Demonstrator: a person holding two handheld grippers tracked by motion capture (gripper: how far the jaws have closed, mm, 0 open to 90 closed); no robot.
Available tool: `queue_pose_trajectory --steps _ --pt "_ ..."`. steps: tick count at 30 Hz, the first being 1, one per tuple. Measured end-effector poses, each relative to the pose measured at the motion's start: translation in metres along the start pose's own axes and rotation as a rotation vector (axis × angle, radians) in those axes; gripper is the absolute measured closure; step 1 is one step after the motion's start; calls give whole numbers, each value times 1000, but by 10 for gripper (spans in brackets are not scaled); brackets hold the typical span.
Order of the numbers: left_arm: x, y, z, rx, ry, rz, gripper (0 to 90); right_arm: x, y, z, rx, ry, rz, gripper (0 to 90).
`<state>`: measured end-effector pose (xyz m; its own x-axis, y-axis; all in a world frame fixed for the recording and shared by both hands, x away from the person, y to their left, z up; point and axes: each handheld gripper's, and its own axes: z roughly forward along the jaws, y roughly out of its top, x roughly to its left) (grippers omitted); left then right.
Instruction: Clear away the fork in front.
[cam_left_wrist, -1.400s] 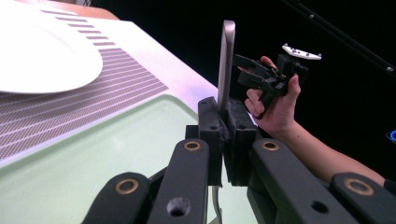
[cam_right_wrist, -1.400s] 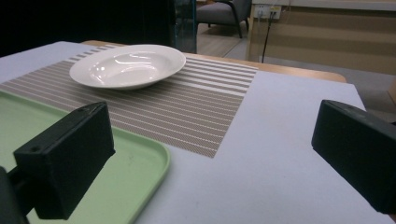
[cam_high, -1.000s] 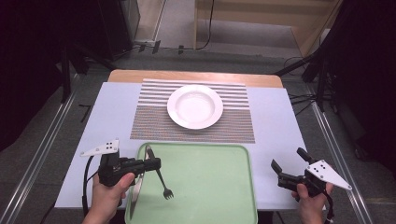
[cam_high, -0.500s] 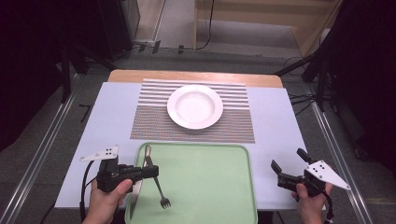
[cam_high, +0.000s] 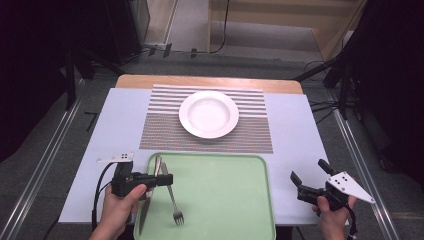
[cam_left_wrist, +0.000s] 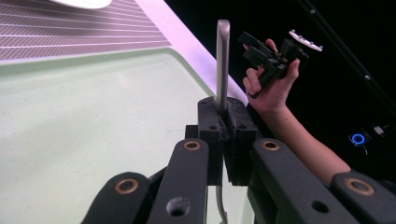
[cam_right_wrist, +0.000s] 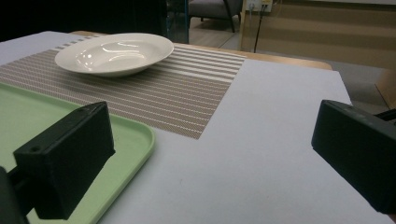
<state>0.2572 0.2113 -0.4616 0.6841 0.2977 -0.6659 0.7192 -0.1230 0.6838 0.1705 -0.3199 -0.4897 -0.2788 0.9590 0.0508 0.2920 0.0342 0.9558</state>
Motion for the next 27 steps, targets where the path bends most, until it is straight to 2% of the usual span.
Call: queue_pose_trajectory --steps 6,8,10,12,13,15,16,17,19,22,23,27 --pt "4 4 8 7 58 25 831 -2 -1 1 1 0 -9 0" --pt "5 5 10 11 98 40 818 -2 -1 1 8 1 -2 0" --pt "8 5 11 20 115 47 807 -2 -1 1 8 0 -2 0" --pt "10 5 13 22 138 46 796 -4 -1 2 -2 -4 -15 0" --pt "11 4 14 22 165 48 787 -2 -1 1 10 -1 9 0" --pt "14 3 15 21 212 53 764 -4 -1 2 6 -3 -4 0" --pt "15 2 16 21 227 51 755 -3 -2 1 15 1 6 0" --pt "17 1 16 25 238 51 748 -4 -2 2 9 0 -5 0" --pt "20 1 16 25 244 37 740 -4 -2 2 17 4 6 0" --pt "22 0 17 36 270 42 727 -4 -3 2 17 3 6 0" --pt "22 1 17 42 289 51 719 -5 -3 3 12 0 -3 0" --pt "24 0 19 66 356 69 688 -4 -3 3 20 1 9 0"
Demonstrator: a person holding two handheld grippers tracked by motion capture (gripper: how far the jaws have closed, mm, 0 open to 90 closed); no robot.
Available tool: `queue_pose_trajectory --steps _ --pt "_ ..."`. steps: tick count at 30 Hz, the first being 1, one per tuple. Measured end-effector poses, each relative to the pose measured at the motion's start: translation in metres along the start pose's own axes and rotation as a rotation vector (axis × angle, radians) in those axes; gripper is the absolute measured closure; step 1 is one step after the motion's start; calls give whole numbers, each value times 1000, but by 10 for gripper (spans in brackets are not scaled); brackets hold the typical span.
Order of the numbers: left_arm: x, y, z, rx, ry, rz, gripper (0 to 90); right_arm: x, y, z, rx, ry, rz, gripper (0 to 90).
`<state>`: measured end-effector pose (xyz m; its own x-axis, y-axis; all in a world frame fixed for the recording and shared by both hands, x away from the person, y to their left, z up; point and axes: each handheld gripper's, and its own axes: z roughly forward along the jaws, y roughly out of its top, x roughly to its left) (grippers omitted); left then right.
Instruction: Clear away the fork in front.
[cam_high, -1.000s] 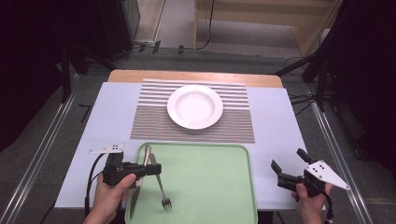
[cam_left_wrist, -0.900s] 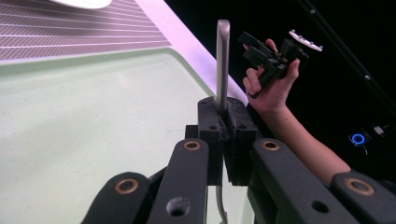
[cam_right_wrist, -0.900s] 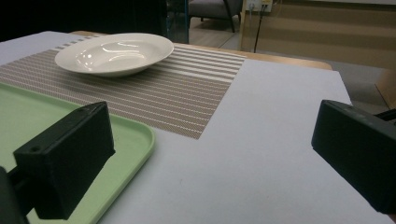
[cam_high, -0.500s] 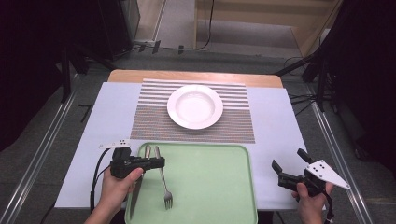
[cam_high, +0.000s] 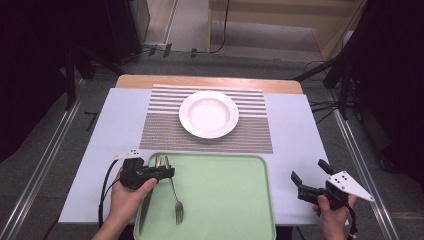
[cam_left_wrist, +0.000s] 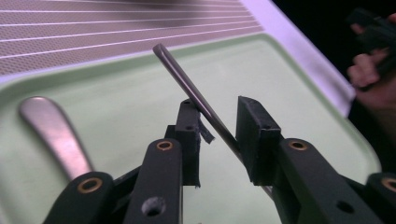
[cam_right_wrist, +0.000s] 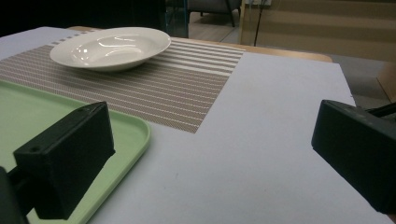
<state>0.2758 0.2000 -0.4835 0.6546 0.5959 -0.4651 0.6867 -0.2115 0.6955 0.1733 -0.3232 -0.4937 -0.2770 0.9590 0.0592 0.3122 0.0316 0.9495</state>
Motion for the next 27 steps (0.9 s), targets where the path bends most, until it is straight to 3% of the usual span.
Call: queue_pose_trajectory --steps 8,27 --pt "5 -3 5 24 49 -6 657 -1 0 0 1 -1 -3 0" --pt "1 -3 16 89 178 54 631 -3 -2 1 7 -5 -4 0"
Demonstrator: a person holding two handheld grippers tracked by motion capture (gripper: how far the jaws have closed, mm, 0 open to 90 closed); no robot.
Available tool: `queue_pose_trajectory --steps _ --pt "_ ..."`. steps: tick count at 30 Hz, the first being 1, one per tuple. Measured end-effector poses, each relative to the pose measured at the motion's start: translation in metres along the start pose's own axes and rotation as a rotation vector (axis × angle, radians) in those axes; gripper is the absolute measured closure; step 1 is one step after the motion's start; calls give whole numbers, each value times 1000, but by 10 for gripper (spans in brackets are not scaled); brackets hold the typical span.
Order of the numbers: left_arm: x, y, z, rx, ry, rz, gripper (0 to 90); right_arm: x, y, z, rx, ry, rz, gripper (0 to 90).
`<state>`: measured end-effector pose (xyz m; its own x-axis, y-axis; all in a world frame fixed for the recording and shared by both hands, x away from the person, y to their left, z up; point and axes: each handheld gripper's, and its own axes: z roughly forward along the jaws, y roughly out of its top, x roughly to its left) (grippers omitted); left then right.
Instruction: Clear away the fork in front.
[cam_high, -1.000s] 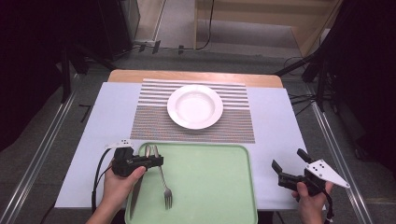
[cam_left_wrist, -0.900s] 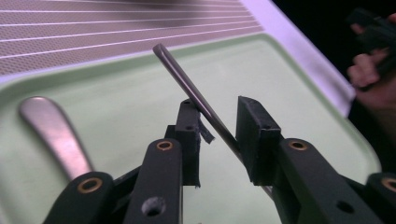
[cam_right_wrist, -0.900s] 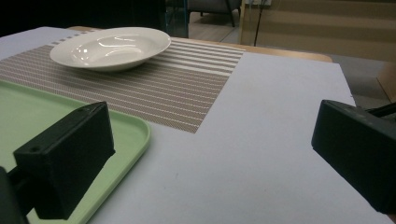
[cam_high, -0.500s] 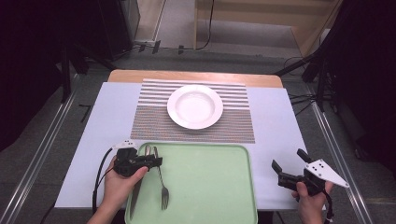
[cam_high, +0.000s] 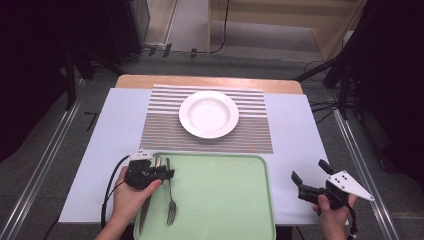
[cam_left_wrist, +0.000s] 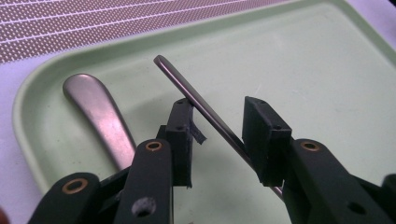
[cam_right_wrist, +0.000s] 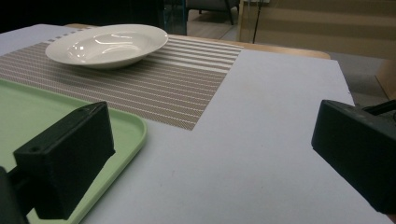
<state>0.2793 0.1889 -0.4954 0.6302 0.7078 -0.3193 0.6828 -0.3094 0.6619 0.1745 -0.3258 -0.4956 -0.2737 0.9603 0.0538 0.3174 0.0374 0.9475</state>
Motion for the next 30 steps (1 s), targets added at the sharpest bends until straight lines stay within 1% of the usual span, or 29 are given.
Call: queue_pose_trajectory --steps 3,4,5,6,8,10,11,13,15,17,18,19,22,23,25,28,30 --pt "0 -1 1 5 17 5 631 0 0 0 4 3 3 0" --pt "-1 -1 1 8 24 16 631 0 -1 0 5 2 3 0" --pt "-2 -1 1 7 40 22 625 0 -1 1 5 1 4 0" --pt "-3 -1 1 -1 43 23 626 0 -1 1 5 1 4 0" --pt "-5 0 0 2 65 43 611 0 -1 1 5 1 5 0" --pt "-8 0 0 -1 97 69 598 0 -1 1 4 1 6 0" --pt "-9 0 0 -4 102 75 585 0 -1 1 5 1 6 0" --pt "-11 0 -2 -15 100 83 562 0 -1 1 5 1 3 0" --pt "-14 -1 -5 -20 90 93 561 0 -1 0 5 0 2 0" --pt "-16 -3 -10 -35 85 96 563 0 -1 0 6 0 2 0" --pt "-17 -5 -13 -43 74 92 574 -1 -1 0 6 0 1 0" --pt "-18 -6 -16 -47 61 89 608 -1 -1 0 5 0 1 0" --pt "-19 -13 -24 -50 -3 76 741 0 -1 0 4 2 -1 0" --pt "-20 -16 -27 -48 -12 84 789 0 -1 0 5 1 0 0" --pt "-23 -22 -33 -63 -3 97 874 1 -1 0 6 1 4 0" --pt "-28 -31 -41 -63 -7 107 889 1 -1 1 8 3 0 0" --pt "-32 -36 -44 -56 -20 111 889 1 -1 1 6 4 -5 0"
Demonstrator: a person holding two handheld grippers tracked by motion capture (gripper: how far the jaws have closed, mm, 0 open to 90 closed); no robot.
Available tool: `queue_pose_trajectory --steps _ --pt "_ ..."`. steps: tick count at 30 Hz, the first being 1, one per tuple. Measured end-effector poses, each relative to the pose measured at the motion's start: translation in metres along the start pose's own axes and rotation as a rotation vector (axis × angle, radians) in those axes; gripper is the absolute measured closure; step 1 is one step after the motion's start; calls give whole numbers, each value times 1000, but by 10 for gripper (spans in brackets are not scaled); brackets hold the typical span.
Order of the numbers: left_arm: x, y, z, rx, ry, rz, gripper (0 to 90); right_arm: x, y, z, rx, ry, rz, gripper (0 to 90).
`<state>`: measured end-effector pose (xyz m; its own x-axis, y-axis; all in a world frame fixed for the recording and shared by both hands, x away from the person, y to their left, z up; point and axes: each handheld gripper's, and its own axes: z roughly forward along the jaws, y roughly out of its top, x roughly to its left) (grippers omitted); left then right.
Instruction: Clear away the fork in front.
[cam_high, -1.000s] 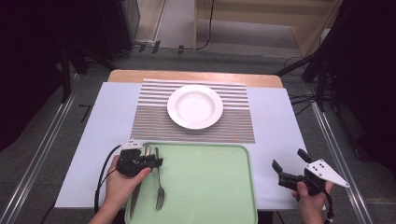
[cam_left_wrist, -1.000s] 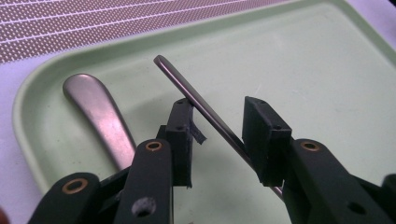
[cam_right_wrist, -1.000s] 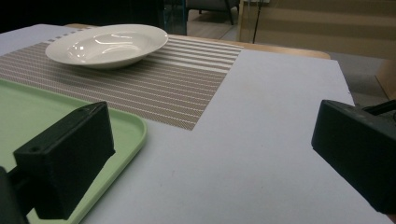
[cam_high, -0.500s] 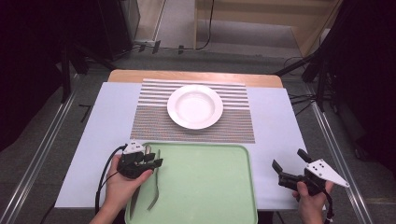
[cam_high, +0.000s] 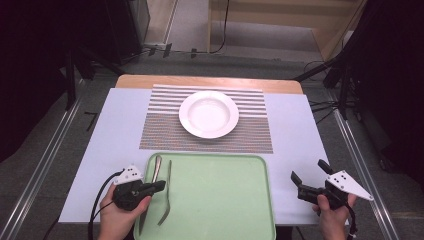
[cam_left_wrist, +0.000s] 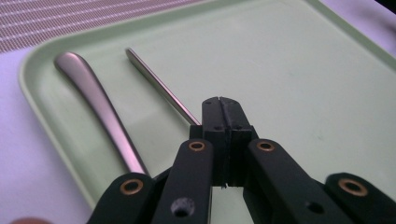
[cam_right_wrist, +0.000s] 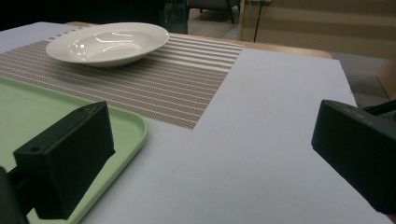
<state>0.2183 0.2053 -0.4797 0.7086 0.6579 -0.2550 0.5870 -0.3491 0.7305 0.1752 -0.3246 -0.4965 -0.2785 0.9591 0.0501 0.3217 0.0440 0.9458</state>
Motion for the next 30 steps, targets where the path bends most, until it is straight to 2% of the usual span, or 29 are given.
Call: queue_pose_trajectory --steps 7,12,19,30 --pt "-17 -15 -5 36 -31 8 890 0 0 0 0 0 1 0" --pt "-24 -20 -3 54 -49 -1 890 0 1 -1 -5 -1 1 0" --pt "-31 -18 2 74 -31 29 890 0 1 -1 -6 -1 -2 0" --pt "-44 -10 15 95 -28 75 890 0 1 -1 -5 -1 -2 0"
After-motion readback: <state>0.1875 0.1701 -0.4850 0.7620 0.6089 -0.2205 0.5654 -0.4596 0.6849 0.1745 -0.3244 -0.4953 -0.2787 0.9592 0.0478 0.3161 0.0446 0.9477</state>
